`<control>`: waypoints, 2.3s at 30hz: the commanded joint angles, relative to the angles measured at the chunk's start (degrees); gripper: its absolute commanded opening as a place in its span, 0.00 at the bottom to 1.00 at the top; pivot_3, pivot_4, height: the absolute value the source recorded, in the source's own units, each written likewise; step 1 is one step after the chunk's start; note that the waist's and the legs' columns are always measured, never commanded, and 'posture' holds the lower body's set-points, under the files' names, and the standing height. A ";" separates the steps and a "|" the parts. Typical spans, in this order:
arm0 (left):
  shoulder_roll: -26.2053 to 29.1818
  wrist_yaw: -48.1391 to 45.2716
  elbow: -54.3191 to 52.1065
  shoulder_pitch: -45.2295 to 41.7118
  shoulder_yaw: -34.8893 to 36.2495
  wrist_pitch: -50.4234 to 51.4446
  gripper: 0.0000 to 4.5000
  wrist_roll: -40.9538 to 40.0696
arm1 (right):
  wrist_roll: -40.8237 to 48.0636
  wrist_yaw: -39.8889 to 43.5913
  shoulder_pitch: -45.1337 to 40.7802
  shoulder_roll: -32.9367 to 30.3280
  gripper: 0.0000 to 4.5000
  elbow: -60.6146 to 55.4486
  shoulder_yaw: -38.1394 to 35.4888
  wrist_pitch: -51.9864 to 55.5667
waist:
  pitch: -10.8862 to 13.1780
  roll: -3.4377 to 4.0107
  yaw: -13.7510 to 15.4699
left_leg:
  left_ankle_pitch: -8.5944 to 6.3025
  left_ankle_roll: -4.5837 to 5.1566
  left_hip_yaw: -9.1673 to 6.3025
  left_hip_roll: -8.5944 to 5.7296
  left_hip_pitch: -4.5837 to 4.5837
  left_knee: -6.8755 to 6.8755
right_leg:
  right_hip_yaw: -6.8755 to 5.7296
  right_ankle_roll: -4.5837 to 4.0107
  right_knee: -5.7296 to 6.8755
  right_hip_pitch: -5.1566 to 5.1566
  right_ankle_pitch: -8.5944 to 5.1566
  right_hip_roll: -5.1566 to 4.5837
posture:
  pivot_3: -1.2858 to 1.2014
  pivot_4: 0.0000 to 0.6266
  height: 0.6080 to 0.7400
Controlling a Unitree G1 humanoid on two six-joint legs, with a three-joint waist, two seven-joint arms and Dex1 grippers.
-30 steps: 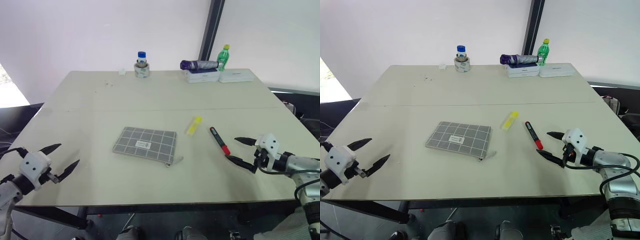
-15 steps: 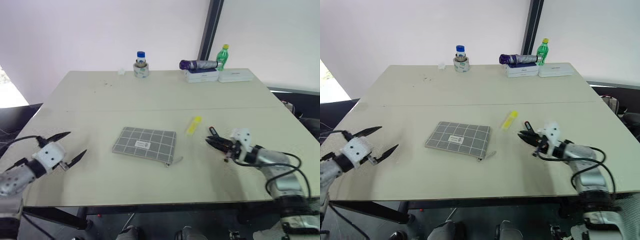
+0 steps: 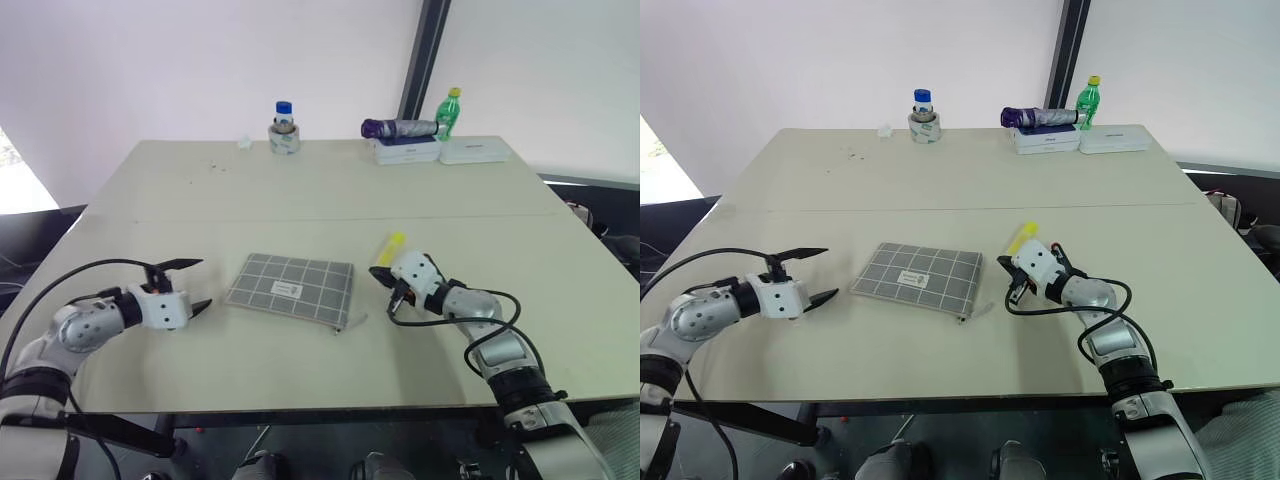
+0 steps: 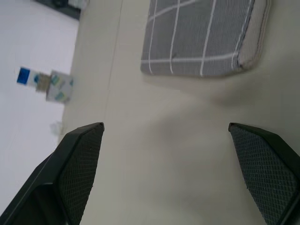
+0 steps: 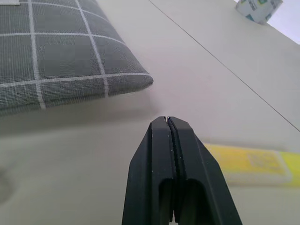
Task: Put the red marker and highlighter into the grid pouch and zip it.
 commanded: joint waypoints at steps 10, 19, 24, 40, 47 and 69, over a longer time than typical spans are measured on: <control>-1.42 19.36 8.90 -9.60 -14.50 -4.29 1.00 17.91 | -0.31 -0.20 -1.92 1.53 0.01 -0.29 0.75 -1.54 | -0.05 0.08 0.38 | 0.00 0.03 -0.05 -0.03 0.05 0.12 | 0.00 0.00 0.08 0.11 0.00 -0.02 | 0.52 0.24 1.00; -2.66 25.10 9.33 -11.23 -20.05 -9.21 1.00 21.36 | -0.71 -0.51 -2.45 1.38 0.01 0.98 0.42 -2.15 | -0.06 0.09 0.38 | 0.00 0.02 -0.03 -0.04 0.05 0.15 | 0.00 0.01 0.12 0.11 0.00 -0.04 | 0.52 0.24 1.00; -3.43 24.85 10.39 -12.13 -21.46 -10.37 1.00 21.11 | -1.50 -1.24 -3.91 2.16 0.01 2.83 0.71 -2.95 | -0.06 0.09 0.28 | 0.00 0.02 -0.02 -0.04 0.05 0.15 | 0.00 0.01 0.12 0.10 0.00 -0.04 | 0.52 0.24 1.00; -5.32 22.94 10.24 -12.26 -22.74 -13.88 0.02 18.50 | -1.90 -0.89 -4.04 1.60 0.00 4.29 0.73 -4.96 | -0.16 0.26 0.15 | 0.01 0.02 0.00 -0.04 0.07 0.14 | 0.00 0.02 0.13 0.10 -0.01 -0.04 | 0.52 0.24 1.00; -6.88 6.16 10.18 -7.70 -14.68 -10.05 0.02 -8.38 | 0.16 0.83 -2.50 -0.66 0.00 0.04 -1.10 -3.27 | -0.16 0.27 0.01 | 0.01 0.02 0.01 -0.02 0.06 0.14 | 0.01 0.02 0.13 0.08 -0.01 -0.04 | 0.52 0.24 1.00; -8.65 12.33 -55.53 29.68 6.09 41.28 0.00 -11.84 | 13.45 0.60 12.11 3.98 0.98 -28.96 3.65 23.22 | -0.13 0.19 -1.08 | -0.14 0.26 -0.24 0.04 0.05 0.08 | 0.01 0.02 0.16 0.09 -0.01 0.05 | 0.52 0.24 1.00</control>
